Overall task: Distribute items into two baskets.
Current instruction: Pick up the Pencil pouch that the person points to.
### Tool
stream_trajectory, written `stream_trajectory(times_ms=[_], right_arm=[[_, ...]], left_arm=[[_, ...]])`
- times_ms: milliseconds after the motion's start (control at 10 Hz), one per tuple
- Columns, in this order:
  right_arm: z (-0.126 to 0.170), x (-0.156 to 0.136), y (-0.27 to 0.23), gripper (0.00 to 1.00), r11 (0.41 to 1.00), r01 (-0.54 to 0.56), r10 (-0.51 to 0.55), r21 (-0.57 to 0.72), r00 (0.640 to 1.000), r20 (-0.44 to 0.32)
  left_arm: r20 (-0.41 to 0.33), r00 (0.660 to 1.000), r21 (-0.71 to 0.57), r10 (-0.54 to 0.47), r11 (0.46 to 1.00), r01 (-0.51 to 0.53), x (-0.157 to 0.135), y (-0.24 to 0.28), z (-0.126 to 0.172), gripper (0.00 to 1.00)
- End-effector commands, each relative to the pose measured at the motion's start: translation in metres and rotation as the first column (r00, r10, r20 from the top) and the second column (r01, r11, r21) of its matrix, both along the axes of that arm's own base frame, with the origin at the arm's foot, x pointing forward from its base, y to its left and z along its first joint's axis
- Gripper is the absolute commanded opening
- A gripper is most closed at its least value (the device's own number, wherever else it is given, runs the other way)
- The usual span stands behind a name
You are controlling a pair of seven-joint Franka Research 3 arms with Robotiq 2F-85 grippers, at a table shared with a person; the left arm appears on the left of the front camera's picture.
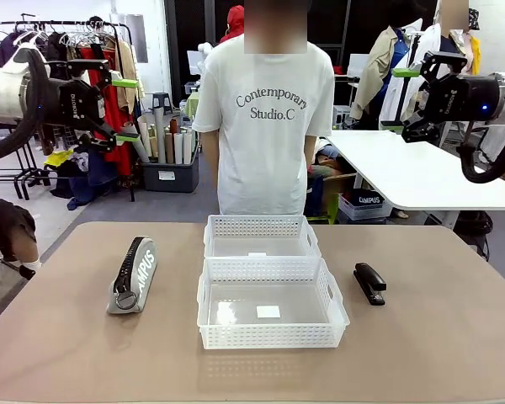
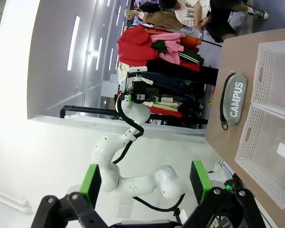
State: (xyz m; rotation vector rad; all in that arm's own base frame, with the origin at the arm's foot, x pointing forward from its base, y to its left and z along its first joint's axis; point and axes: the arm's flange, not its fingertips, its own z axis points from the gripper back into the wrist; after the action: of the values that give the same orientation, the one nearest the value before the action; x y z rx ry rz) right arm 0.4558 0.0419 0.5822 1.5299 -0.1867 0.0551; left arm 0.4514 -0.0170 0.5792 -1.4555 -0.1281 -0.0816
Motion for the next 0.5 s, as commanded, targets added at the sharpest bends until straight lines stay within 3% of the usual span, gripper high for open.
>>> stream_trajectory(times_ms=[0, 400], right_arm=[[-0.001, 0.001, -0.001, 1.00, 1.000, 0.001, -0.001, 0.002, 1.000, -0.002], [0.011, 0.019, -0.025, 1.00, 0.995, -0.096, 0.097, 0.023, 0.995, -0.034]], left_arm=[[0.000, 1.000, -0.001, 0.000, 1.000, 0.000, 0.000, 0.000, 0.000, 1.00], [-0.044, 0.992, 0.000, 0.118, 0.993, -0.118, 0.008, 0.024, 0.017, 1.00]])
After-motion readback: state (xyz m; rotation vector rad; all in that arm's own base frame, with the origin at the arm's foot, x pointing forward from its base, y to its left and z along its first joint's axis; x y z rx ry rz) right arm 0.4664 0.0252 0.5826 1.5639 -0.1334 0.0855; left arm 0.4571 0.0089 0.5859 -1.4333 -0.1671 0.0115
